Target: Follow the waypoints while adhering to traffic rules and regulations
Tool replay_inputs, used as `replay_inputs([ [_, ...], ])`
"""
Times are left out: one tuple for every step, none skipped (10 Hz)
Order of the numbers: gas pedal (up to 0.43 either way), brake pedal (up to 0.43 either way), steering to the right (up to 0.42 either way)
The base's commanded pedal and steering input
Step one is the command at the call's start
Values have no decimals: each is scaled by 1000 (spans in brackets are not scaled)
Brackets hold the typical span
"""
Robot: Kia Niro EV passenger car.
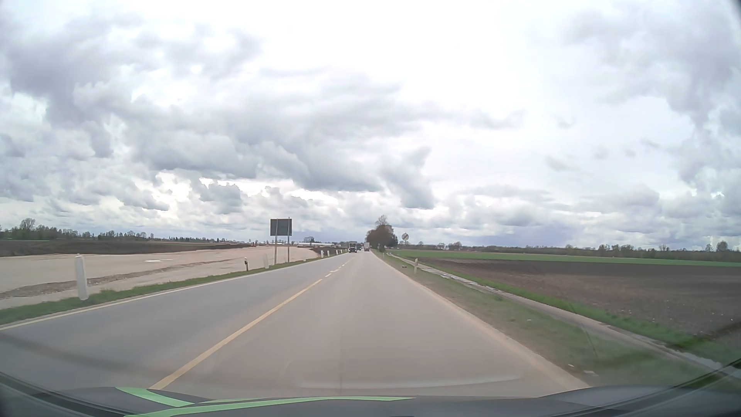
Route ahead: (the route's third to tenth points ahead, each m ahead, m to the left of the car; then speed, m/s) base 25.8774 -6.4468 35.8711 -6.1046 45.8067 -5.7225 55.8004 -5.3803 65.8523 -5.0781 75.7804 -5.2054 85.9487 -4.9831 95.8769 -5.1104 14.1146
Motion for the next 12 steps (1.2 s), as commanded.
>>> replay_inputs([
  [240, 0, 4],
  [248, 0, 4],
  [248, 0, 4],
  [260, 0, 4],
  [260, 0, 4],
  [268, 0, 4],
  [280, 0, 4],
  [280, 0, 3],
  [280, 0, 2],
  [287, 0, 1],
  [299, 0, 1],
  [311, 0, 1],
])
